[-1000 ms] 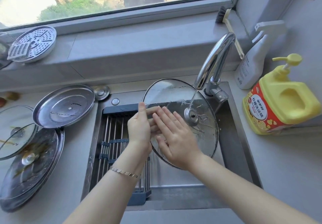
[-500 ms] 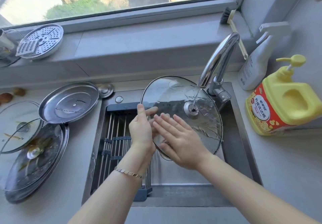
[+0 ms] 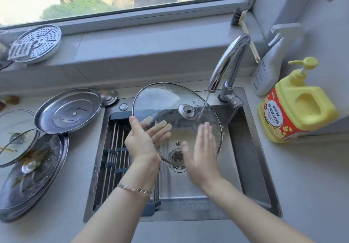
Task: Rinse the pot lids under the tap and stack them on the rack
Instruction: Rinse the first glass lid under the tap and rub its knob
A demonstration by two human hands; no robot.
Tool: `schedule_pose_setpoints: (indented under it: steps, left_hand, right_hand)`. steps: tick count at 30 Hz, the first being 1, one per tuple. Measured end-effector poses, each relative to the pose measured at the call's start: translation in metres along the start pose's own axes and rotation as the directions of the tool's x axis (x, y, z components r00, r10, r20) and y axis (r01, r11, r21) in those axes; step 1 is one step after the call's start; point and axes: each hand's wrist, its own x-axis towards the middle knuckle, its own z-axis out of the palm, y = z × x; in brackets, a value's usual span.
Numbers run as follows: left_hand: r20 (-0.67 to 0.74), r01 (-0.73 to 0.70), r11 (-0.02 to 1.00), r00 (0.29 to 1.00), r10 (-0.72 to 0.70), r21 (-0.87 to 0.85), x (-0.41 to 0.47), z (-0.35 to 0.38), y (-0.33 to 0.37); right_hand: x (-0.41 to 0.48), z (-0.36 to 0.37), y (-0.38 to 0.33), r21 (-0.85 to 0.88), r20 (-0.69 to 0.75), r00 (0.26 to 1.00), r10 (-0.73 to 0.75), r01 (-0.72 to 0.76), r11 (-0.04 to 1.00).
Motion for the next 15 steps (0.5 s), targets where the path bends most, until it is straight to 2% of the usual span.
schedule_pose_setpoints:
  steps: [2,3,5,7,11,13,15]
  left_hand:
    - [-0.010,0.010,1.000,1.000,-0.010,-0.002,-0.001,0.002,-0.001]
    - [-0.013,0.016,1.000,1.000,-0.016,-0.010,-0.001,0.003,-0.001]
    - [-0.022,0.012,0.999,1.000,-0.013,-0.034,-0.001,0.005,0.000]
    - [-0.039,0.000,0.999,0.999,-0.002,-0.050,0.000,0.006,0.002]
    - [-0.065,-0.006,0.998,0.998,0.002,-0.070,0.005,0.006,0.007]
    - [-0.068,0.017,0.997,0.997,-0.022,-0.073,0.008,0.003,0.007]
    - [-0.054,0.035,0.998,0.998,-0.038,-0.054,0.010,-0.005,0.008]
  right_hand:
    - [-0.012,0.011,-0.010,-0.105,0.009,0.970,-0.245,0.244,0.964]
    - [-0.011,0.014,-0.009,-0.137,-0.015,0.954,-0.299,0.294,0.946]
    - [0.001,0.010,-0.002,-0.103,-0.030,0.968,-0.250,0.246,0.964]
    - [0.015,0.000,0.008,-0.031,0.027,0.995,-0.101,0.102,0.994]
    - [0.030,-0.004,0.001,0.027,0.075,0.996,0.045,-0.047,0.999]
    - [0.024,-0.001,-0.012,-0.048,0.031,0.998,0.051,-0.050,0.998]
    - [0.012,0.002,-0.018,-0.105,0.071,0.996,-0.045,0.052,0.993]
